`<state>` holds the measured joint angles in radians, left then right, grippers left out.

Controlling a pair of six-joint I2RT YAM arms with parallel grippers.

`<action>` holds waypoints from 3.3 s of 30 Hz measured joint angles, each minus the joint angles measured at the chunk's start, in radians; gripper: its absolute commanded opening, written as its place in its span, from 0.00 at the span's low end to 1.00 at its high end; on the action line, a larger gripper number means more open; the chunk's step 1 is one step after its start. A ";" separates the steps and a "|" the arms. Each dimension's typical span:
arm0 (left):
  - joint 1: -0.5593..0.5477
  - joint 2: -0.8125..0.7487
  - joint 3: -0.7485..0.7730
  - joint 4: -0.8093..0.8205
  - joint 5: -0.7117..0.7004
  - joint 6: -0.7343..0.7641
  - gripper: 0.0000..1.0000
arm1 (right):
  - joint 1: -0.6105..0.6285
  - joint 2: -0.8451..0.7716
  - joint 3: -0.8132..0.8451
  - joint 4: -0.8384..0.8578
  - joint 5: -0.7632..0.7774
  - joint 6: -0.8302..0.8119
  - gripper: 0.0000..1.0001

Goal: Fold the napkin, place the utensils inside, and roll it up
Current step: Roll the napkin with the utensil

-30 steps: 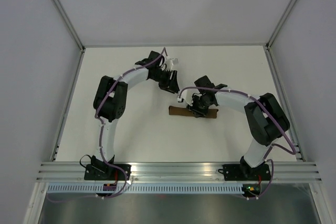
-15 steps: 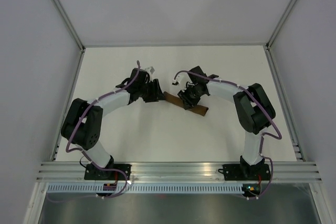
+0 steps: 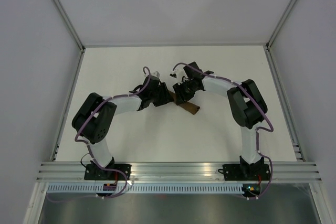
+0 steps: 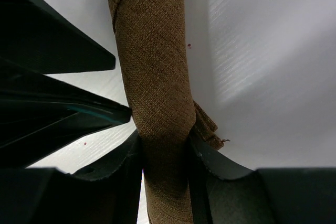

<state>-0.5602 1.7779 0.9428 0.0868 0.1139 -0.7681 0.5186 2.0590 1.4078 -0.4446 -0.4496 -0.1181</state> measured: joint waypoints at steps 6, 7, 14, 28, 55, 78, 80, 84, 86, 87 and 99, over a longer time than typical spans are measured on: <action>0.001 0.051 0.034 0.006 -0.027 -0.026 0.53 | 0.000 0.018 0.023 0.001 -0.008 0.040 0.42; 0.002 0.056 0.040 0.005 -0.030 -0.027 0.53 | 0.000 0.022 0.029 -0.001 -0.008 0.045 0.44; 0.006 0.098 0.093 -0.012 -0.057 -0.028 0.52 | 0.001 0.035 0.062 -0.023 -0.022 0.069 0.60; 0.020 0.183 0.241 -0.118 -0.060 -0.016 0.52 | -0.003 0.039 0.093 -0.079 -0.024 0.068 0.74; 0.008 0.212 0.287 -0.142 -0.031 -0.008 0.50 | -0.069 0.039 0.140 -0.218 -0.082 0.085 0.70; 0.008 0.212 0.287 -0.142 -0.023 -0.008 0.49 | -0.135 0.086 0.186 -0.220 -0.055 0.108 0.47; 0.008 0.212 0.287 -0.142 -0.020 -0.008 0.49 | -0.139 0.086 0.185 -0.220 -0.060 0.103 0.47; 0.008 0.212 0.287 -0.142 -0.014 -0.008 0.49 | -0.143 0.086 0.183 -0.214 -0.070 0.092 0.51; 0.008 0.212 0.287 -0.142 -0.011 -0.008 0.49 | -0.143 0.086 0.183 -0.214 -0.073 0.086 0.54; 0.008 0.212 0.287 -0.142 -0.009 -0.008 0.49 | -0.143 0.086 0.183 -0.214 -0.074 0.084 0.57; 0.008 0.211 0.317 -0.164 -0.007 0.019 0.51 | -0.172 0.069 0.200 -0.253 -0.117 0.061 0.68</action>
<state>-0.5522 1.9892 1.2602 -0.0772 0.1066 -0.7486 0.3462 2.1277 1.6073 -0.6975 -0.5663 -0.0570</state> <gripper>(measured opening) 0.500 0.672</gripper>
